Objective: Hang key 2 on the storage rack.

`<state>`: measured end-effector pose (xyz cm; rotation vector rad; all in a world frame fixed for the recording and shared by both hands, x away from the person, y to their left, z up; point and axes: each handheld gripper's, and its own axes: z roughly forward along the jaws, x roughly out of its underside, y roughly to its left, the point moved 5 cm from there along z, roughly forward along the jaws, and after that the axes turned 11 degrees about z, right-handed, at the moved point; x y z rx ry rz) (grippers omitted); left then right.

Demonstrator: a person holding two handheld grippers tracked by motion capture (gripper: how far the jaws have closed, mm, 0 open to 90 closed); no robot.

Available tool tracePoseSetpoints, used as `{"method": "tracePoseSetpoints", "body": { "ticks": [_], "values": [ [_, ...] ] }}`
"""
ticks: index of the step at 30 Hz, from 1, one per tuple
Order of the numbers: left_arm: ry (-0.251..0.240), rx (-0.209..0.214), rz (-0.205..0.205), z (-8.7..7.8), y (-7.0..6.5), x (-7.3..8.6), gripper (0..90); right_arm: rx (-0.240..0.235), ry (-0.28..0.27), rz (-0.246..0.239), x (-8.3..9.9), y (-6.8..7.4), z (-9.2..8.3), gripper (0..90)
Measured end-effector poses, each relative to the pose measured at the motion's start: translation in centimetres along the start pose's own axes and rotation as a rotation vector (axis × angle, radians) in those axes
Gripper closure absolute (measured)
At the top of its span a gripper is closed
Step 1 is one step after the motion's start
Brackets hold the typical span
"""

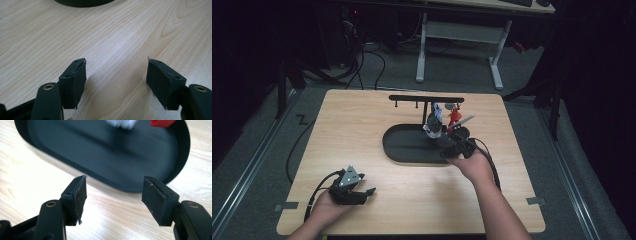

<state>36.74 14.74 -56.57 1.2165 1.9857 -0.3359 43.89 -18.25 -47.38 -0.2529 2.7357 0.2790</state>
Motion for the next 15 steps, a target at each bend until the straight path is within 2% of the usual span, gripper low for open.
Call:
{"method": "tracePoseSetpoints", "body": {
  "ticks": [5, 9, 11, 15],
  "values": [
    [-0.002, 0.003, 0.009, 0.1, -0.2, -0.1, 32.7, -0.067, -0.064, -0.022, 3.5, -0.4, 0.9, 33.3],
    [-0.004, 0.005, 0.013, 0.2, -0.5, -0.2, 32.7, -0.066, -0.129, -0.082, 6.5, -0.8, 1.9, 31.9],
    [-0.007, 0.010, 0.018, 0.2, -0.6, -0.3, 32.7, -0.073, -0.159, -0.093, 8.0, -1.2, 2.7, 29.5],
    [-0.016, 0.011, 0.043, 0.4, -0.8, -0.7, 32.6, -0.042, -0.256, -0.148, 10.9, -1.7, 3.8, 25.7]
  ]
}}
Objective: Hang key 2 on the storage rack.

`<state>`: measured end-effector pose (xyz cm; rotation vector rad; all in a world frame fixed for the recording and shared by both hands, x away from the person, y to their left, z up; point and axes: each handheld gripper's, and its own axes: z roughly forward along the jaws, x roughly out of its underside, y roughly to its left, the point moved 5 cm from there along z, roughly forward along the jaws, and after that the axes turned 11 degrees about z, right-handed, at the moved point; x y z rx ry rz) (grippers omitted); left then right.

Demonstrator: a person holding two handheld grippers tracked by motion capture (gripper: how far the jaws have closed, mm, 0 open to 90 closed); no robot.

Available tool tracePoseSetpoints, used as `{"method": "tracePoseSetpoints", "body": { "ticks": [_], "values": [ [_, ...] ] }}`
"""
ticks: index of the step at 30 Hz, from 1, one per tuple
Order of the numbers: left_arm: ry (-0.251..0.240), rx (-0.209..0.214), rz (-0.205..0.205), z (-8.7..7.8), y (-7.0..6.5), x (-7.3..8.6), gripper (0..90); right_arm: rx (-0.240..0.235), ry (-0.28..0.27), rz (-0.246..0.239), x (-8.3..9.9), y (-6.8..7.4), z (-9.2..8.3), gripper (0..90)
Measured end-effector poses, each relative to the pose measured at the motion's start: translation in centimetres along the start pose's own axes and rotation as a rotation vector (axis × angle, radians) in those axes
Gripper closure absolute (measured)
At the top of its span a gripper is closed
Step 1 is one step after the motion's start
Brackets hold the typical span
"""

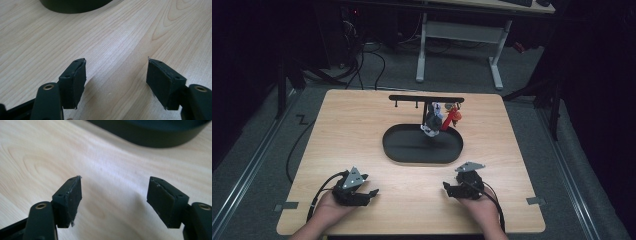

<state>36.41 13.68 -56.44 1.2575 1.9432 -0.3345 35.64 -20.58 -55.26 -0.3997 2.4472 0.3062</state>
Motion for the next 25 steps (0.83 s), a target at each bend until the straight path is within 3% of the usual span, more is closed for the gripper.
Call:
{"method": "tracePoseSetpoints", "body": {
  "ticks": [2, 4, 5, 6, 8, 9, 11, 12, 14, 17, 20, 25],
  "values": [
    [-0.007, 0.002, -0.003, 0.1, 0.0, -0.1, 32.6, 0.014, -0.076, 0.014, 1.3, 0.0, -0.3, 19.7],
    [-0.011, 0.002, -0.008, 0.1, -0.1, -0.2, 32.4, 0.066, -0.177, 0.019, 3.2, -0.3, -1.2, 17.0],
    [-0.019, 0.003, -0.013, 0.0, -0.2, -0.2, 32.2, 0.070, -0.173, -0.001, 3.7, -0.4, -1.8, 15.6],
    [-0.021, 0.002, -0.011, 0.1, -0.3, -0.3, 32.2, 0.051, -0.179, 0.014, 3.6, -0.5, -2.5, 14.0],
    [-0.022, -0.002, -0.003, 0.1, -0.5, -0.3, 32.0, 0.060, -0.260, 0.032, 3.5, -1.2, -3.7, 14.8],
    [-0.025, -0.001, -0.006, 0.1, -0.5, -0.4, 31.9, 0.046, -0.278, 0.067, 3.6, -1.6, -3.8, 14.6],
    [-0.035, -0.003, -0.021, 0.0, -0.5, -0.5, 31.7, 0.014, -0.282, 0.128, 3.5, -2.0, -3.5, 14.6],
    [-0.041, -0.005, -0.026, -0.1, -0.5, -0.5, 31.7, 0.016, -0.282, 0.135, 3.4, -2.2, -3.3, 14.6],
    [-0.044, -0.006, -0.024, -0.2, -0.5, -0.6, 31.6, 0.040, -0.280, 0.119, 3.2, -2.3, -3.0, 14.6],
    [-0.042, 0.000, -0.013, -0.3, -0.6, -0.5, 31.4, 0.033, -0.268, 0.112, 3.1, -2.0, -2.7, 14.6],
    [-0.044, 0.005, -0.011, -0.3, -0.5, -0.5, 31.1, 0.053, -0.258, 0.076, 3.2, -1.6, -2.5, 14.7],
    [-0.058, -0.009, -0.016, -0.6, -0.3, -0.7, 29.0, 0.061, -0.273, 0.091, 3.0, -1.4, -2.6, 13.1]
  ]
}}
